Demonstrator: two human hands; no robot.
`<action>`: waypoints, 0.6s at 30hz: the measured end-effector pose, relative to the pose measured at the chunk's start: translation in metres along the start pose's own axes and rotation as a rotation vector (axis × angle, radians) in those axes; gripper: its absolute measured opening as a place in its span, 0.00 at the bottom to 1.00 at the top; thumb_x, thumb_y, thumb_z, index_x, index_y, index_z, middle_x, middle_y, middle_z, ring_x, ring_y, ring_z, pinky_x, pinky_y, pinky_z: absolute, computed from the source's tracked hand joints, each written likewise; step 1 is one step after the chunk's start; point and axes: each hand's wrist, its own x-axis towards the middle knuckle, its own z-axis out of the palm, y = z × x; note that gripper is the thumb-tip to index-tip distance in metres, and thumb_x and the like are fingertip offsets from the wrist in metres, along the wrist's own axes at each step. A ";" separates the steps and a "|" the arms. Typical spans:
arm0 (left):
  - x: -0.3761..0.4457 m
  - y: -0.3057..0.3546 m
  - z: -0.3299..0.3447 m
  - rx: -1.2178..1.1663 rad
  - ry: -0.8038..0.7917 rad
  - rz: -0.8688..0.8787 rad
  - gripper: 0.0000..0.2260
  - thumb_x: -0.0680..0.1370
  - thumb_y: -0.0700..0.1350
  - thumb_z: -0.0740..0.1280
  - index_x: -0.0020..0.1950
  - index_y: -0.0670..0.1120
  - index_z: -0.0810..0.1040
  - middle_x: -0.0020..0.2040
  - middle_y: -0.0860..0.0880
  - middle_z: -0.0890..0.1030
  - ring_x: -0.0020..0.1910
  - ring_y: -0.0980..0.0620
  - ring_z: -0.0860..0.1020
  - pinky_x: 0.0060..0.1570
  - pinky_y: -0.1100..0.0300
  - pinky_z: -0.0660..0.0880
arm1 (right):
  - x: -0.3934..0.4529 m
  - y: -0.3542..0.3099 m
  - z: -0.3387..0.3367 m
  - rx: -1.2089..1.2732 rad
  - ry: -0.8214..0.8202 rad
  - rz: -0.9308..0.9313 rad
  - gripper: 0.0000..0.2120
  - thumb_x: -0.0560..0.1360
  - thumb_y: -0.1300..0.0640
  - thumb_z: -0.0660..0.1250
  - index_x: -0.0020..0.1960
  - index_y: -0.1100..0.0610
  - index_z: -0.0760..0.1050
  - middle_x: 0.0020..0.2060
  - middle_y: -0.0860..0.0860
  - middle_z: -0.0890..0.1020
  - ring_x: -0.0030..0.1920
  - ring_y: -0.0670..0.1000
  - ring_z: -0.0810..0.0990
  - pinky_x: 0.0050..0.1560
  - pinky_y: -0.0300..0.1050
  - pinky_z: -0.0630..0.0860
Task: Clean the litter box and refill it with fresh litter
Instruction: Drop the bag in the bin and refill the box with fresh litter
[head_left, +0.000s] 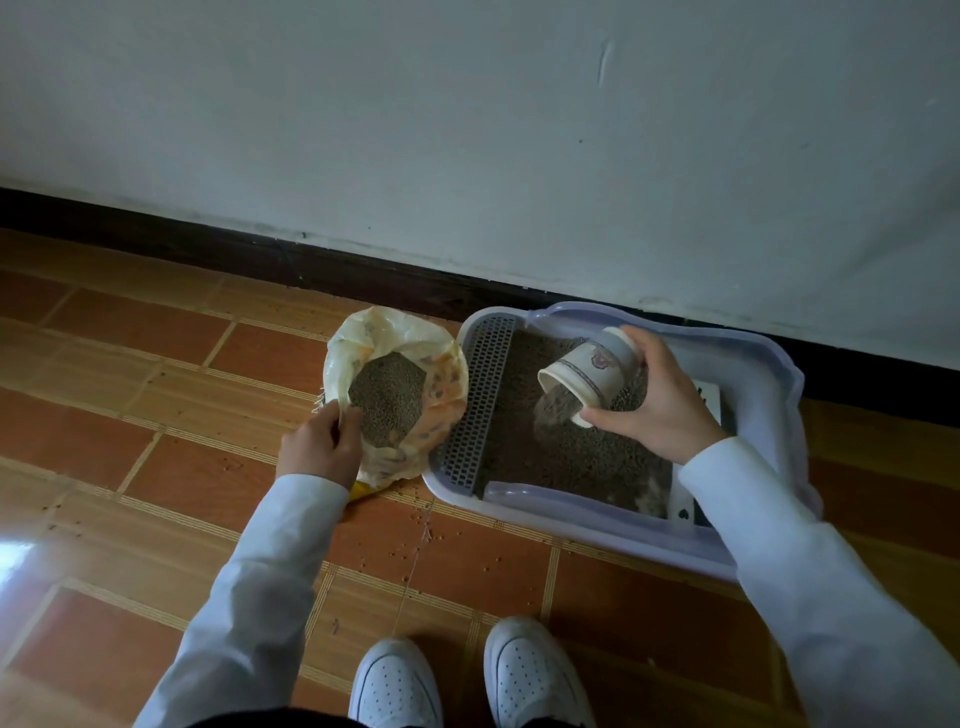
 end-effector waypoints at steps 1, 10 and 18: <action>0.000 0.000 0.000 0.000 0.002 0.000 0.14 0.79 0.47 0.61 0.41 0.38 0.77 0.31 0.37 0.76 0.35 0.36 0.75 0.34 0.51 0.70 | 0.001 0.001 -0.001 -0.034 0.000 -0.017 0.46 0.62 0.54 0.80 0.73 0.53 0.58 0.67 0.51 0.66 0.66 0.50 0.67 0.66 0.47 0.66; 0.001 -0.001 0.000 -0.009 0.017 0.016 0.16 0.79 0.49 0.61 0.41 0.38 0.77 0.31 0.37 0.77 0.34 0.37 0.75 0.35 0.49 0.72 | 0.011 -0.011 -0.009 -0.425 0.245 -0.265 0.47 0.61 0.65 0.77 0.74 0.58 0.57 0.68 0.57 0.64 0.69 0.55 0.64 0.70 0.34 0.54; 0.000 -0.002 -0.002 -0.008 0.024 0.025 0.14 0.79 0.47 0.62 0.38 0.38 0.75 0.27 0.41 0.74 0.30 0.40 0.72 0.31 0.55 0.66 | 0.018 -0.032 0.004 -0.044 0.212 -0.050 0.49 0.63 0.51 0.79 0.74 0.55 0.54 0.67 0.53 0.65 0.64 0.49 0.67 0.63 0.37 0.66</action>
